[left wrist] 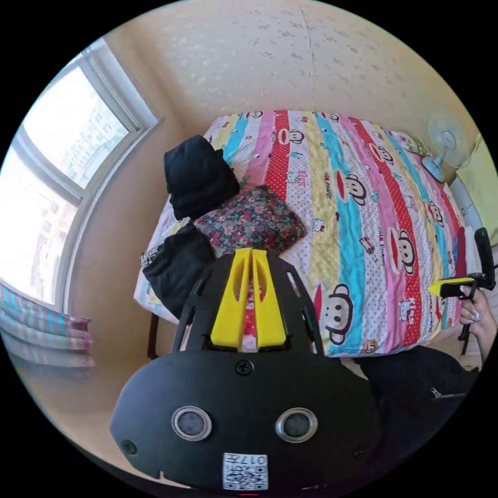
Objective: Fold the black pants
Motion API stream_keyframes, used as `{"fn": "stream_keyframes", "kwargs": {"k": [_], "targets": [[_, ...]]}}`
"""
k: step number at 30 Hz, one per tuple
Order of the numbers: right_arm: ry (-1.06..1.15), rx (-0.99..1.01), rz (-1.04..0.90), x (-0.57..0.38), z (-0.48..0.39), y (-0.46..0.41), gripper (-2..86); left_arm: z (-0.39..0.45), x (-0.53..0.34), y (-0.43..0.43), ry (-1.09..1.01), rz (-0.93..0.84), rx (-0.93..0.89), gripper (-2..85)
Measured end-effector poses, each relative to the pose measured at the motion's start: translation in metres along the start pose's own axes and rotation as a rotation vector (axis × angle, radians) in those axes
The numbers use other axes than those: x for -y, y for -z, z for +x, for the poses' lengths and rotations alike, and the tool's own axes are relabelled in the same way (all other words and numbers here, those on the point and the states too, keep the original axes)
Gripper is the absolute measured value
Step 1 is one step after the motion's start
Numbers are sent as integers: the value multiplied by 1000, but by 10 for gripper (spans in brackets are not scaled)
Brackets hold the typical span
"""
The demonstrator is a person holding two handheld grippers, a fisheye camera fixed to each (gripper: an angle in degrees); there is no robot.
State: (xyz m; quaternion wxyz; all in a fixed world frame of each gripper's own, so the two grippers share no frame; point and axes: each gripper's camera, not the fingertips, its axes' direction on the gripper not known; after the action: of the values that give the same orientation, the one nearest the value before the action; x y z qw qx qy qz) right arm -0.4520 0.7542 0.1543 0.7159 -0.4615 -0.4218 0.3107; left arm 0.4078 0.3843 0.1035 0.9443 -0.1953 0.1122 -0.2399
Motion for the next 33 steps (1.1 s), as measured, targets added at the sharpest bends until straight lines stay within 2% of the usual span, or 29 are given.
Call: {"fn": "stream_keyframes", "kwargs": {"k": [3, 5, 8, 13, 15, 19, 21, 24, 26, 29, 33], "targets": [[13, 59, -5, 75, -29, -56, 21, -82, -6, -39, 78, 86, -69, -3], [54, 91, 10, 125, -50, -82, 23, -147, -8, -87, 153, 152, -245, 1], [143, 45, 47, 209, -85, -115, 28, -216, 6, -153, 231, 204, -359, 23], [281, 4, 174, 350, -116, -169, 60, -290, 44, -241, 257, 324, -290, 97], [314, -22, 227, 390, -120, -186, 73, -311, 56, -278, 279, 357, -318, 112], [183, -102, 281, 467, -108, -228, 148, -339, 79, -368, 281, 341, -303, 127], [179, -110, 309, 483, -105, -243, 161, -347, 86, -408, 268, 293, -313, 129], [153, -97, 242, 500, -97, -274, 155, -352, 92, -471, 309, 198, -437, 113], [164, -110, 216, 498, -96, -292, 135, -356, 79, -496, 396, 249, -480, 93], [177, -73, 340, 476, -96, -295, 95, -354, 48, -514, 527, 339, -526, 70], [129, 129, 377, 453, -98, -288, 60, -364, 20, -525, 670, 321, -673, 53]]}}
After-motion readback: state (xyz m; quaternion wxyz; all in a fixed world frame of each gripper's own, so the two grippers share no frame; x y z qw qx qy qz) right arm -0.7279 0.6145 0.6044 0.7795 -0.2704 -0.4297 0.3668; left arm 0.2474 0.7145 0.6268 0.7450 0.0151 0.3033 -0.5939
